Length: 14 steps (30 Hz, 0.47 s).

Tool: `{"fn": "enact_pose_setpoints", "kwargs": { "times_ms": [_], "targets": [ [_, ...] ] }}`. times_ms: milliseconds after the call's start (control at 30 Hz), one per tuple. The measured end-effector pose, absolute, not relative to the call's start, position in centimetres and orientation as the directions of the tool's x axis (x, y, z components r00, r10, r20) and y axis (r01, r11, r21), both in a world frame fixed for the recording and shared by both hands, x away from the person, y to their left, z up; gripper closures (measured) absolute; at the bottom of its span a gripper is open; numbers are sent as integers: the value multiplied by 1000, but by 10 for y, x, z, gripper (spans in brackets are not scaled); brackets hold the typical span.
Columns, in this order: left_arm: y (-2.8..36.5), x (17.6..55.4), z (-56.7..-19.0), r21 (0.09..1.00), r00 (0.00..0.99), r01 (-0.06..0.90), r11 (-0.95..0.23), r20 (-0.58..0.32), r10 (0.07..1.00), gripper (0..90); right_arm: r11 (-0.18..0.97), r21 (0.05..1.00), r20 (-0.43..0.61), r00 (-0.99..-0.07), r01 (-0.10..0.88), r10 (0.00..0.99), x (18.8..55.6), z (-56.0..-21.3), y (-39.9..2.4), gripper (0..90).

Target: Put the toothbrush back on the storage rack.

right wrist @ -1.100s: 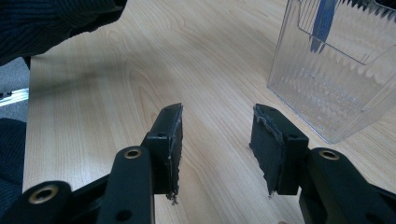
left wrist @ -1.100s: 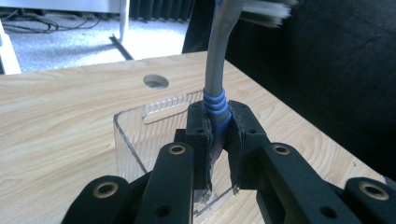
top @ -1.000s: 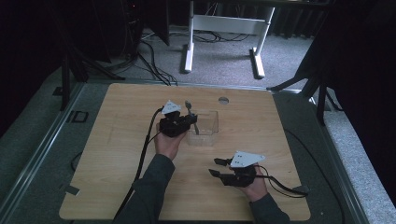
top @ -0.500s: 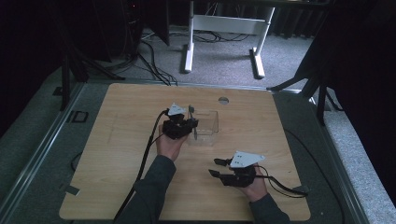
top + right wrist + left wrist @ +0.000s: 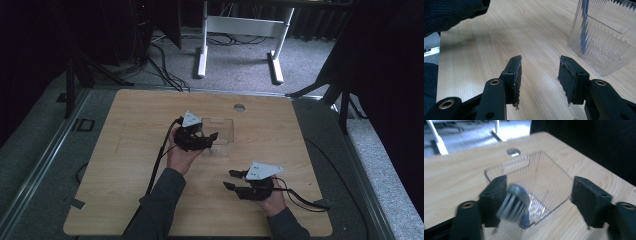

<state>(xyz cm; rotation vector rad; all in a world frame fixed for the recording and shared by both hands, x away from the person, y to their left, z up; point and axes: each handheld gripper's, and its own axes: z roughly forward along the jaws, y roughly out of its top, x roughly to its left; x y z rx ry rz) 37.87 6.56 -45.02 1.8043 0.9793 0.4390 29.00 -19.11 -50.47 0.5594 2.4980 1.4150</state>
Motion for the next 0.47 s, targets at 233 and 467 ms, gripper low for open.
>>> {"fn": "enact_pose_setpoints", "kwargs": {
  "times_ms": [233,467],
  "targets": [
    [82,369,-432,921,620,376,-106,-165,767,249,468,857,-2,-905,218,426,290,-505,-191,522],
    [101,352,-417,936,621,345,-67,-174,764,256,474,853,-2,-905,221,425,290,-506,-191,514]
  ]
}}
